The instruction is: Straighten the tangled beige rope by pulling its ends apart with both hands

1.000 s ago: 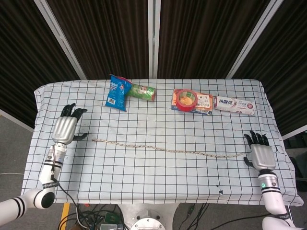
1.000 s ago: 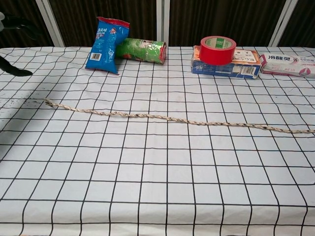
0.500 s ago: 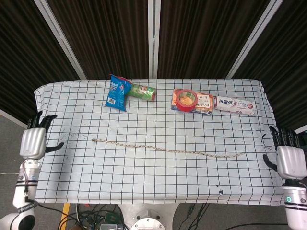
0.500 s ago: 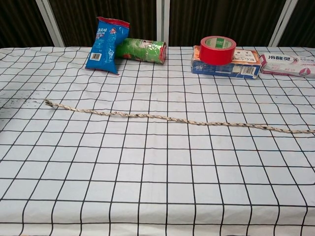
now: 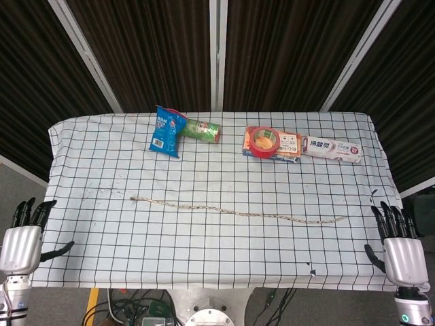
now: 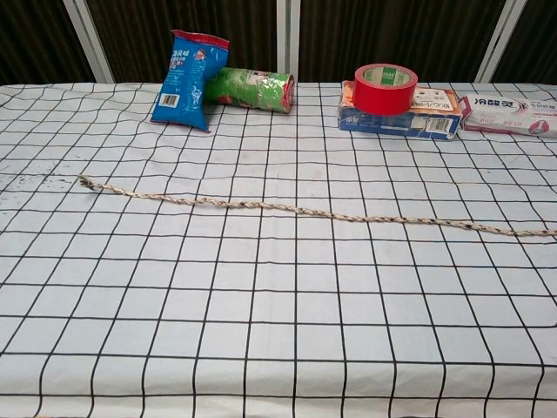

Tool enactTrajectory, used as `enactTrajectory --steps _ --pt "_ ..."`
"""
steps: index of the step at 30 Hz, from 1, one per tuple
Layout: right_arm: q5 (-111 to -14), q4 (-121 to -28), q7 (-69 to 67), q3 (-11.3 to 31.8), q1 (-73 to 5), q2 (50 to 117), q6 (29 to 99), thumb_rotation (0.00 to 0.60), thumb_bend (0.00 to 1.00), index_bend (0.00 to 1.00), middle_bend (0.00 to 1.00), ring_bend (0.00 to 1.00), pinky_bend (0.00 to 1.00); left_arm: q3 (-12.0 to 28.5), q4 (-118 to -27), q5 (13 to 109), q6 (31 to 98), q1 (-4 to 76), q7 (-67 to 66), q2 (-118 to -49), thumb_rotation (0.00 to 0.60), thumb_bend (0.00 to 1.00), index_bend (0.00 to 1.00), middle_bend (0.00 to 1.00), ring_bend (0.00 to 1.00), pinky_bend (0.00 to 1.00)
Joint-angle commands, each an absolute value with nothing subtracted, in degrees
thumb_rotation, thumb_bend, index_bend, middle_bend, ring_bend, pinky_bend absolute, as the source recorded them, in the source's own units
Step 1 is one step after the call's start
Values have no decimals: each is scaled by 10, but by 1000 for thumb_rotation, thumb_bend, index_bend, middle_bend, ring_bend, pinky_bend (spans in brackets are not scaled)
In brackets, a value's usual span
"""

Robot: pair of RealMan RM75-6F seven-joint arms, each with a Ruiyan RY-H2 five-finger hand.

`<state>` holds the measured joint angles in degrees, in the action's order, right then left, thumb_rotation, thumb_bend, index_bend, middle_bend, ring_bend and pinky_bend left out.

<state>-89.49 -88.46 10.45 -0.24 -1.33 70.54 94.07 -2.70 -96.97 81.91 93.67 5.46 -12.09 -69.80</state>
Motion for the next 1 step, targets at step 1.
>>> enactTrajectory --steps 1 --pt "-897 -883 105 -4 -9 709 942 600 198 0 0 0 0 -37 -958 833 943 42 -120 -706 475 28 127 144 0 46"
